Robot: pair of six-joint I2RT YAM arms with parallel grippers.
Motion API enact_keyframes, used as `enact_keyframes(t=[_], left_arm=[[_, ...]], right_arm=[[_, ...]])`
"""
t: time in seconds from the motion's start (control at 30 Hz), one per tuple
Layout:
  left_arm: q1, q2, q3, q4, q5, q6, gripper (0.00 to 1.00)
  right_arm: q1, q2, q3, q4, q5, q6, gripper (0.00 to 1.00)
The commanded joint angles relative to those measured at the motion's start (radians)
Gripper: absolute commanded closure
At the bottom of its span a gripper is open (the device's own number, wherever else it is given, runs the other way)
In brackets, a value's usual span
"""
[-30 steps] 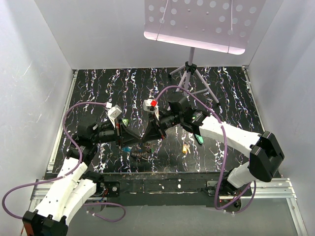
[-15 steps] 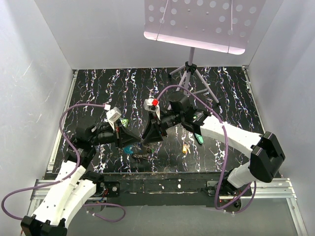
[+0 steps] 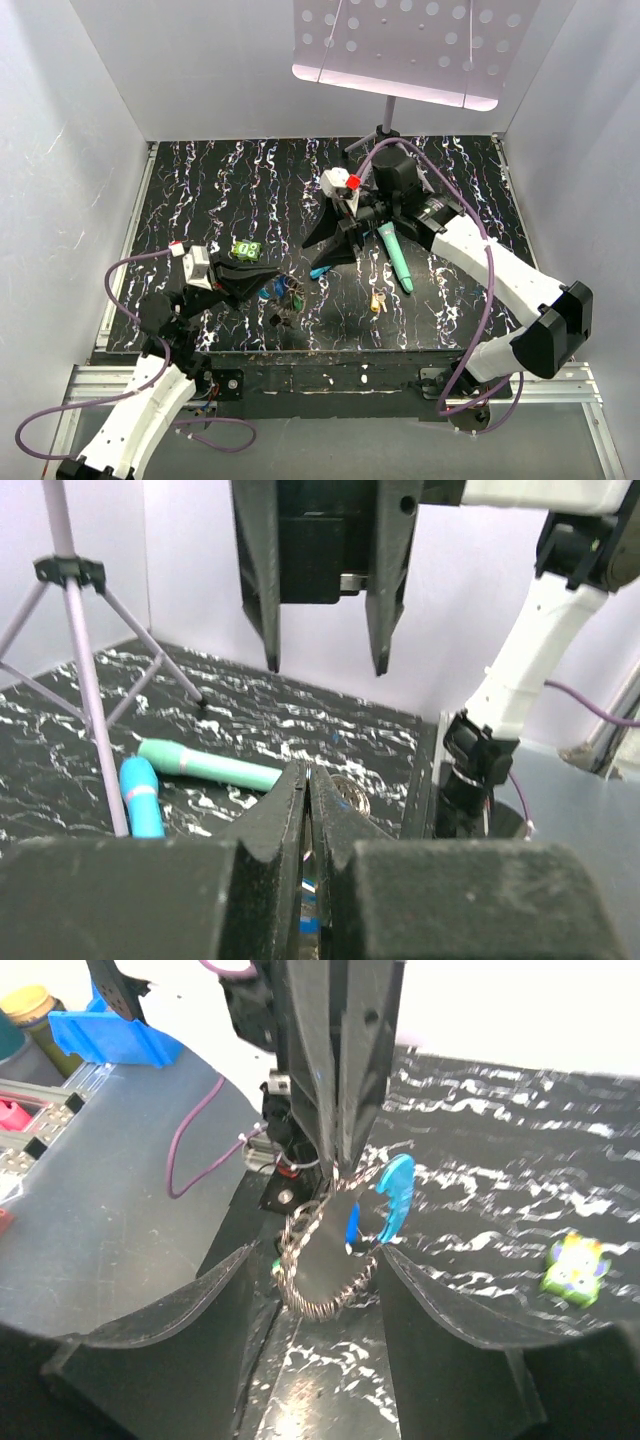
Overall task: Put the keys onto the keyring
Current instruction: Adjust the keyring.
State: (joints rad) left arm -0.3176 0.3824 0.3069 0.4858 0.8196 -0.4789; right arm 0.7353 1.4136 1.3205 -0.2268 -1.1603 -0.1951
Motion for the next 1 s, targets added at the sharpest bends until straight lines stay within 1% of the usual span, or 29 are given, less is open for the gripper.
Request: enact_keyframes(t=[0.0,0.07,0.13,0.27,0.4,0.7,0.8,0.87,0.93,0.97], left_arm=[[-0.001,0.071,-0.051,0.512,-0.138,-0.228,1.0],[-0.001,0.113,-0.069,0.621,-0.178,-0.292,1.0],[-0.001,0.137,-0.077,0.692,-0.212,-0.337,1.0],[-0.001,0.164,-0.063,0.729,-0.25,-0.372,1.0],[-0.003,0.17,-0.039,0.683,-0.244,-0.362,1.0],[-0.003,0.127,-0.015,0.473,-0.224,-0.296,1.0],[-0.003,0.127,-0.005,0.444,-0.214,-0.283,1.0],[-0.002,0.131,0.0,0.441,-0.205,-0.287,1.0],[-0.003,0.133,0.003,0.438,-0.201,-0.29,1.0],[-0.002,0.133,0.004,0.436,-0.198,-0.288,1.0]], right_arm=[[0.007,0.021,0.14,-0.071,-0.018,-0.092,0.41],[0.012,0.038,0.167,-0.063,-0.003,-0.084,0.43],[0.019,0.044,0.18,-0.059,0.016,-0.084,0.43],[0.033,0.048,0.184,-0.019,0.065,-0.035,0.46],[0.033,0.064,0.204,0.0,0.12,0.016,0.47],[0.062,0.076,0.215,0.023,0.083,0.072,0.5],[0.084,0.082,0.2,0.075,0.083,0.124,0.51],[0.091,0.094,0.197,0.109,0.083,0.181,0.54],[0.098,0.113,0.207,0.118,0.082,0.186,0.58],[0.099,0.12,0.213,0.119,0.079,0.213,0.6]])
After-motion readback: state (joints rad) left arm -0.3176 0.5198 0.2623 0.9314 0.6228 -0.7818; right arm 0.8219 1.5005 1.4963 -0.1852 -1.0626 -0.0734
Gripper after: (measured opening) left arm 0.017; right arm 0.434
